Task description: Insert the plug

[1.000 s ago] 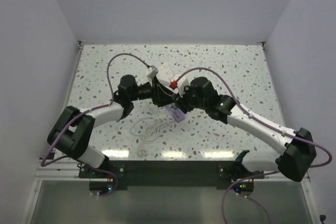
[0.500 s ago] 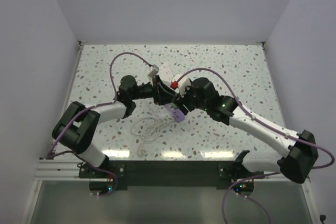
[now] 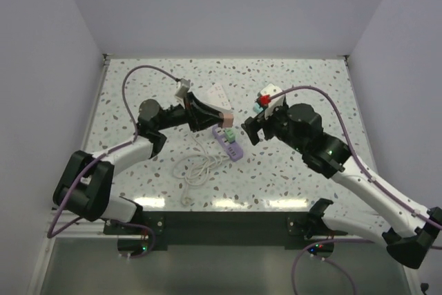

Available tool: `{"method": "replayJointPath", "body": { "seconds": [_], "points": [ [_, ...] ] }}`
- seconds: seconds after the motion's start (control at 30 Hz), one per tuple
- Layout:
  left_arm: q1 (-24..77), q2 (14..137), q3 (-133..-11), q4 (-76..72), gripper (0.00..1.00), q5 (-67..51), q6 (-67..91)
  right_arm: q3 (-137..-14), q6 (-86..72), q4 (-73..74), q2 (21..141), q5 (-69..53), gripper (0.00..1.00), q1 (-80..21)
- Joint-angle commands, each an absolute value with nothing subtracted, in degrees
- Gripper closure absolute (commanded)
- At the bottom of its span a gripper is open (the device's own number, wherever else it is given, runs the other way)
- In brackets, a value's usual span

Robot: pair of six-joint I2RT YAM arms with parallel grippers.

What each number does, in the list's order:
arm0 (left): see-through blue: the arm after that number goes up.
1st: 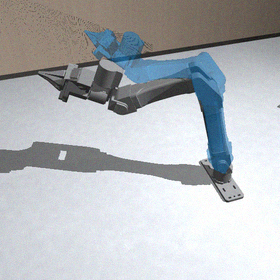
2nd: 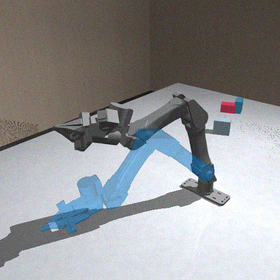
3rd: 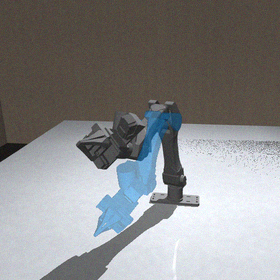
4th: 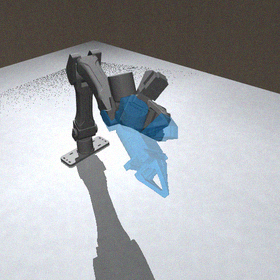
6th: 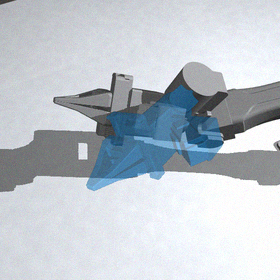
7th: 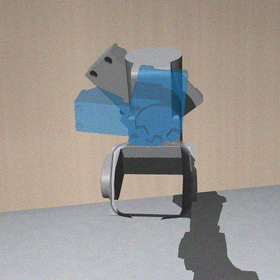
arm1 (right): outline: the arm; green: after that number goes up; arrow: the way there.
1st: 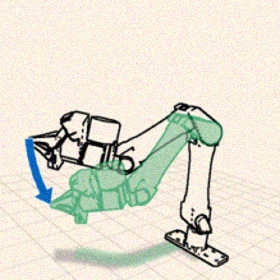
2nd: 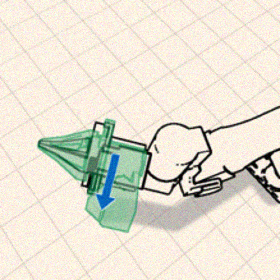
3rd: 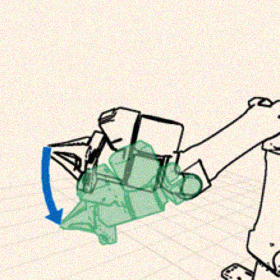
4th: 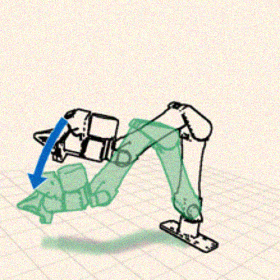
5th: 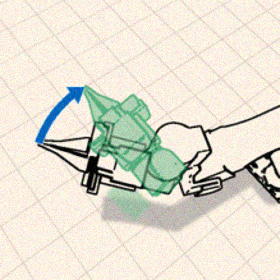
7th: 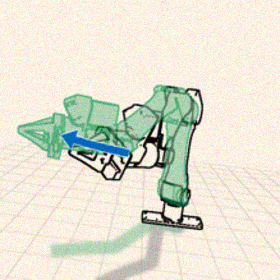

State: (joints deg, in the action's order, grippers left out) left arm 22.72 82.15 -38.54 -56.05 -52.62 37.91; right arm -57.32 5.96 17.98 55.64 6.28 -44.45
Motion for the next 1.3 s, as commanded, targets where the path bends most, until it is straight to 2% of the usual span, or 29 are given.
{"method": "replayJointPath", "body": {
  "seconds": [0.0, 0.17, 0.2, 0.4, 0.43, 0.67, 1.27],
  "points": [
    [22.8, 79.2, -37.4, -60.0, 1.0, -51.9, 37.8, -58.4, -0.8, 15.1, 56.7, 1.1, 0.1, -44.3],
    [22.8, 77.2, -35.8, -65.2, 1.0, -52.6, 40.4, -55.2, -7.6, 5.9, 58.5, -8.9, 0.1, -42.8],
    [22.8, 74.7, -35.3, -65.2, 1.0, -52.6, 40.6, -53.3, -9.8, 1.3, 58.1, -16.4, 0.11, -40.4],
    [22.8, 69.8, -34.2, -66.0, 1.0, -52.8, 41.8, -47.6, -14.6, -9.9, 55.3, -27.7, 0.14, -35.9],
    [22.8, 69.2, -33.8, -66.4, 1.0, -52.9, 42.1, -46.2, -15.5, -13.6, 55.2, -32.0, 0.17, -34.6],
    [22.8, 67.6, -32.0, -74.0, 1.0, -54.6, 47.0, -42.8, -21.7, -27.0, 55.4, -42.1, 0.33, -33.9],
    [25.0, 66.6, -31.6, -75.3, 1.0, -54.7, 47.1, -44.0, -25.3, -35.4, 61.7, -45.7, 0.39, -34.0]
  ]
}}
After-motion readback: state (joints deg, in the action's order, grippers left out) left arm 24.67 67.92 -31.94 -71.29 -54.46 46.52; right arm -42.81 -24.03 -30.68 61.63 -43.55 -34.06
